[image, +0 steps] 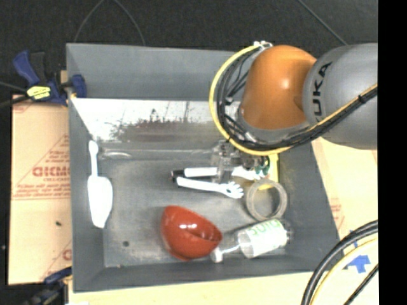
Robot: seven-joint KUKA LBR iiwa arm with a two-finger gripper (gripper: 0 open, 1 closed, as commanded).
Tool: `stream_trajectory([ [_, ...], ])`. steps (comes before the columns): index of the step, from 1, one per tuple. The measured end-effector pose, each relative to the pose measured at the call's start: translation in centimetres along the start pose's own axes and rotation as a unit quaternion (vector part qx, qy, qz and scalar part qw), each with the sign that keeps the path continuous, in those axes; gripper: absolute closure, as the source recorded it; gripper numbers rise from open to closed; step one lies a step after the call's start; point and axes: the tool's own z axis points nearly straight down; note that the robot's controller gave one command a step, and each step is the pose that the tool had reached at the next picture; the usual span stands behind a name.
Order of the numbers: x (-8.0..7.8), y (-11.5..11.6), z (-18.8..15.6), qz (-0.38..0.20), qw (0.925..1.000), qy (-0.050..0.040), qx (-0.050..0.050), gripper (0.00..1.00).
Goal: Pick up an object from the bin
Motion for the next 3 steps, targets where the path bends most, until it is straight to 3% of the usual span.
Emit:
stream_trajectory([
  [1, 1.3, 2.1, 7.8, -0.074, 0.9972, 0.0013, 0.000, 1.00],
  [2, 0.0, 1.8, 3.6, -0.005, 1.0000, -0.0052, 0.000, 1.00],
  [3, 0.2, 1.7, -4.8, -0.095, 0.9955, -0.0001, 0.001, 1.00],
])
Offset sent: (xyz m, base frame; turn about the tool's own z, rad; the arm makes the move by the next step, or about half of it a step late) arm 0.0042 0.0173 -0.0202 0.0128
